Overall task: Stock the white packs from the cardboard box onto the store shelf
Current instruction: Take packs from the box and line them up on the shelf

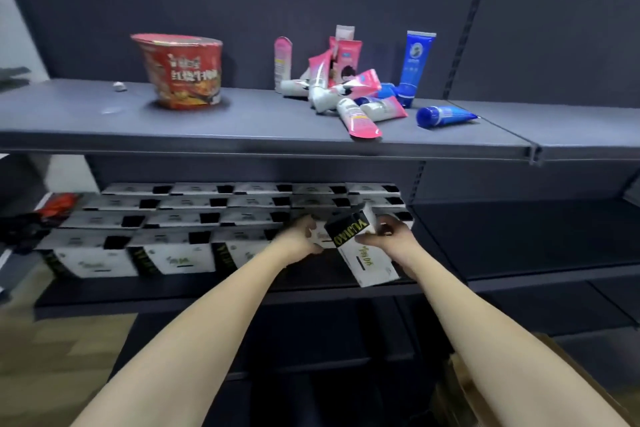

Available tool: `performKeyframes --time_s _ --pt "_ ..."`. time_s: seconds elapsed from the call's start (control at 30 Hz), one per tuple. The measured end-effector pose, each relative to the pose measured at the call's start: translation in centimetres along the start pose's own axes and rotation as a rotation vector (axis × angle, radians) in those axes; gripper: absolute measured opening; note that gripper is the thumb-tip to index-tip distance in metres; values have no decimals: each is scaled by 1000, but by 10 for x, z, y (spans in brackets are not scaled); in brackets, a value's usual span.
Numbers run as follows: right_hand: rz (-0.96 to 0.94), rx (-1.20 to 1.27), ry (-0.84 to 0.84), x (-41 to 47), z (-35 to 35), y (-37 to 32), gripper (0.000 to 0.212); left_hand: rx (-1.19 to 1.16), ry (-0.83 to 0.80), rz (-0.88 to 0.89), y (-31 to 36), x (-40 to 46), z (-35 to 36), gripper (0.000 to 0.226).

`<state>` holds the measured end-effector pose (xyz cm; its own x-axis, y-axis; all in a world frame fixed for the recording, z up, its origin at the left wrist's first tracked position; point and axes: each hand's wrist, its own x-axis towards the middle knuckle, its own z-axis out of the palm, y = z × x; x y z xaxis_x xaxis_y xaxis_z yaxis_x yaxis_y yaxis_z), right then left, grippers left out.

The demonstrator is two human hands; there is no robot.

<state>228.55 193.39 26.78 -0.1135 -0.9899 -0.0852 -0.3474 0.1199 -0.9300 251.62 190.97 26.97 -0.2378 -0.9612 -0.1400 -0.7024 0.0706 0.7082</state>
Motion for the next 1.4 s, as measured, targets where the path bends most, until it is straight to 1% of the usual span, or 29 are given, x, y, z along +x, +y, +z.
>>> performKeyframes --time_s 0.03,0.1,0.17,0.23,0.33,0.43,0.5,0.57,0.73,0.83,1.0,1.17,1.23,1.33,1.4 --pt "-30 -60 -41 4 9 -4 47 7 49 10 -7 -2 -7 49" --pt "-62 -258 -109 12 28 -10 52 41 134 14 -20 -7 -22 38" --pt "-90 -556 -136 18 48 -14 72 98 197 4 -30 -13 -35 29" --pt "-112 -833 -134 22 69 -17 80 146 225 5 -41 -18 -46 26" --pt "-163 -1108 -160 21 102 -23 76 196 224 6 -54 -26 -57 30" --pt "-170 -1284 -63 21 129 -21 64 234 225 45 -63 -29 -63 31" --pt "-152 -1311 -7 22 141 -19 65 273 224 72 -68 -30 -66 29" --pt "-158 -1318 14 24 146 -19 70 290 218 84 -71 -29 -69 30" --pt "-219 -1346 111 22 155 -16 71 334 207 114 -73 -25 -71 28" --pt "-211 -1332 128 22 161 -14 72 368 202 132 -75 -23 -71 28" --pt "-204 -1348 104 26 162 -14 72 366 186 159 -75 -21 -68 31" --pt "-230 -1420 59 18 156 -16 75 359 146 149 -71 -26 -59 25" --pt "-224 -1397 15 19 152 -17 75 375 143 148 -67 -30 -54 28" --pt "-171 -1322 -90 19 145 -19 81 367 140 151 -61 -33 -44 33" --pt "-206 -1281 -77 13 141 -18 80 374 126 146 -55 -39 -38 35"
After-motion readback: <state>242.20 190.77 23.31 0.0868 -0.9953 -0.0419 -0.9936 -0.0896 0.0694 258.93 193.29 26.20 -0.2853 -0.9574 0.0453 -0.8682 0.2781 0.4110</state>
